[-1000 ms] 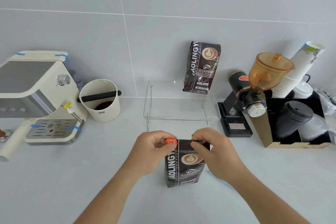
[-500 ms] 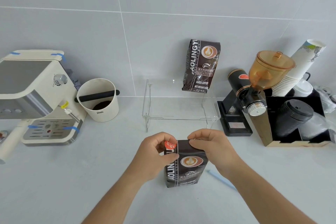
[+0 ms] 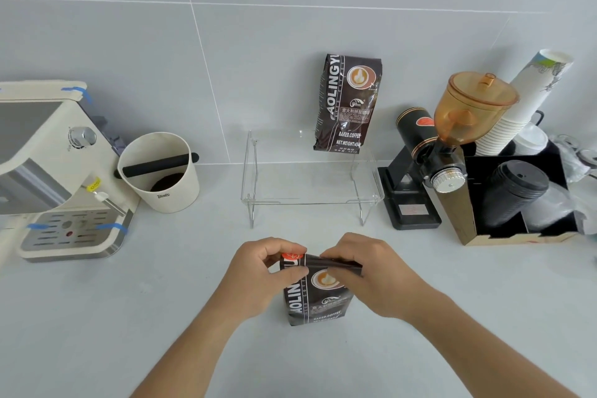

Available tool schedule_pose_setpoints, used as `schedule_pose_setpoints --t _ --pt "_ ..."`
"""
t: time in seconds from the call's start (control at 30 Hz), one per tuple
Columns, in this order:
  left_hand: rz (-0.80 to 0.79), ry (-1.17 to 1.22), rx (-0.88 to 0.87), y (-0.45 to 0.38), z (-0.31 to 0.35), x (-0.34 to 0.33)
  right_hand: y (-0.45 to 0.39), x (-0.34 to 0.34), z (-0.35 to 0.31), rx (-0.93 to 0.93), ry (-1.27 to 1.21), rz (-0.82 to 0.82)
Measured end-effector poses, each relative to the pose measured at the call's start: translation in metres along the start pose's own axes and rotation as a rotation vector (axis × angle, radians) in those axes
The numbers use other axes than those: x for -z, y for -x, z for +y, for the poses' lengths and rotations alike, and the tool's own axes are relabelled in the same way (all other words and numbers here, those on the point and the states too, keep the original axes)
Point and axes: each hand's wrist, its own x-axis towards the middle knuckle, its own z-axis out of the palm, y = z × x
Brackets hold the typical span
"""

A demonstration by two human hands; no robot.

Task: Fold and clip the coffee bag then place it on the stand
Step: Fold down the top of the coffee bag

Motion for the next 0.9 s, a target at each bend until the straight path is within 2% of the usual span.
schedule_pose_setpoints --t 0.27,0.57,0.77,0.9 --pt "-0.052 -0.174 -0.141 0.0 -0.005 0.003 0.004 0.004 0.01 0.075 -0.004 -0.025" --pt "-0.1 -0.231 -0.215 -0.004 -0.01 0.009 0.011 0.02 0.032 0.063 -0.071 0.114" --pt "-0.092 -0.27 -0.235 -0.008 -0.013 0.012 0.042 0.033 0.078 -0.182 -0.129 0.295" --pt "-0.08 -0.24 -0.251 -0.008 -0.016 0.012 0.074 0.018 0.13 -0.531 -0.007 0.232"
